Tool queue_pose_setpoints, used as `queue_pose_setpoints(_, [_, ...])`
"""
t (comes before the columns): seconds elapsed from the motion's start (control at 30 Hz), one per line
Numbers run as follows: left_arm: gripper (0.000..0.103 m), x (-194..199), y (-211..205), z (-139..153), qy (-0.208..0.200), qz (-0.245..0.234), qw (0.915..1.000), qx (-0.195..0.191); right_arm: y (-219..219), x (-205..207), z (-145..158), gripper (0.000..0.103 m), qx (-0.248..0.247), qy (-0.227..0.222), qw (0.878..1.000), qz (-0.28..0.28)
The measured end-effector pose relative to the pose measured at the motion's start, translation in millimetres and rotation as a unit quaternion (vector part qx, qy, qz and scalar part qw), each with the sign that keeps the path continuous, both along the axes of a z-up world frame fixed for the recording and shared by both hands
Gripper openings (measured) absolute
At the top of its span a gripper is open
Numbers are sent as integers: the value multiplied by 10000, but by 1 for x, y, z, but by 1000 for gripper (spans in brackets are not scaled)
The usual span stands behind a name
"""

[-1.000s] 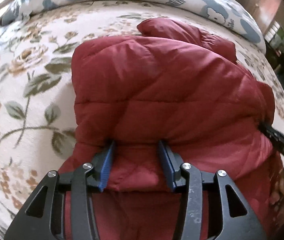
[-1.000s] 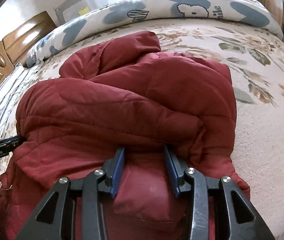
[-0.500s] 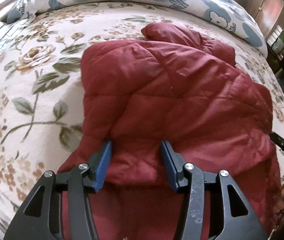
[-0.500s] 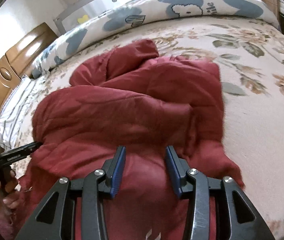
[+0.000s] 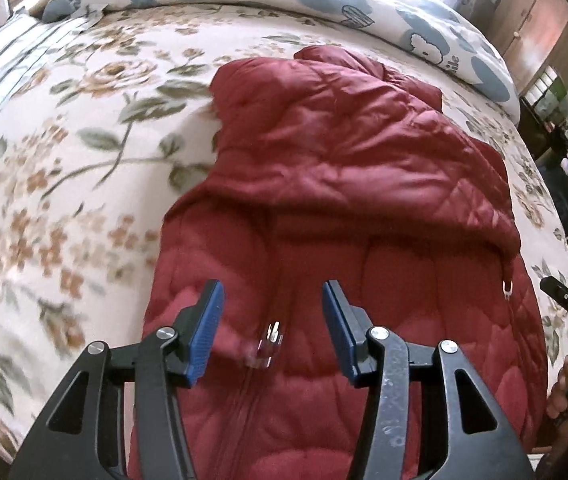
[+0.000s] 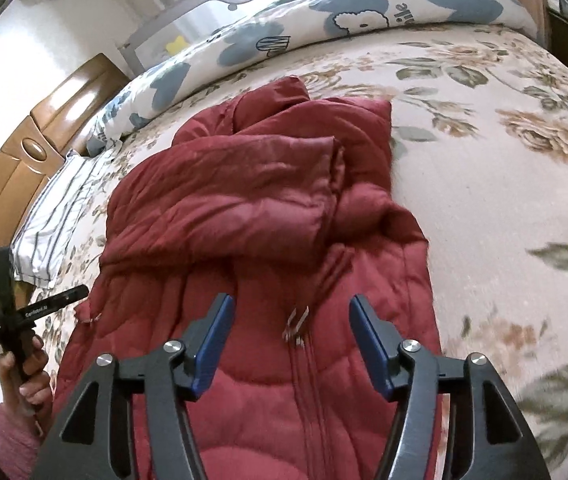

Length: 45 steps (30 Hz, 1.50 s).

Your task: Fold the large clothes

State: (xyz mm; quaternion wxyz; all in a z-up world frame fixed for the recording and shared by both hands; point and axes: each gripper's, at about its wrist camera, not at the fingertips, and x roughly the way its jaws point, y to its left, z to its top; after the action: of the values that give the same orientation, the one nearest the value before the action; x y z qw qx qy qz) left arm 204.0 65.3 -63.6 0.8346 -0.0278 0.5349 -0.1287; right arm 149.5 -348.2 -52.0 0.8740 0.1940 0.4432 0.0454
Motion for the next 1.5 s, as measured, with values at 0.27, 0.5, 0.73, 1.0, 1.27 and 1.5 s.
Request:
queue_pose_setpoints(0.27, [50,-31,20,-2,79,116,9999,17,11,-25,-2,62,95,54,9999,105])
queue_pose_setpoints(0.5, [51,-50,40,-3,136,283,9994,-163,22,-44,-1,66,118,60,9998,150])
queue_pose_setpoints(0.73, [58,-70,53,1,129,341,9992,-164,24,-63,5,69,52,45,9999,137])
queue_pose_setpoints(1.0, [62,-88,63,0,178,378,9990,-141,19,-87,9,72,-46,80,9999,69])
queue_pose_setpoints(1.27, [66,-99,71,-3,210,413,9989,-63,9,-116,5,86,-705,307,9970,-89])
queue_pose_setpoints(1.5, [69,-108,82,-9,329,441,9985,-41,0,-137,-13,86,-648,616,9959,-134])
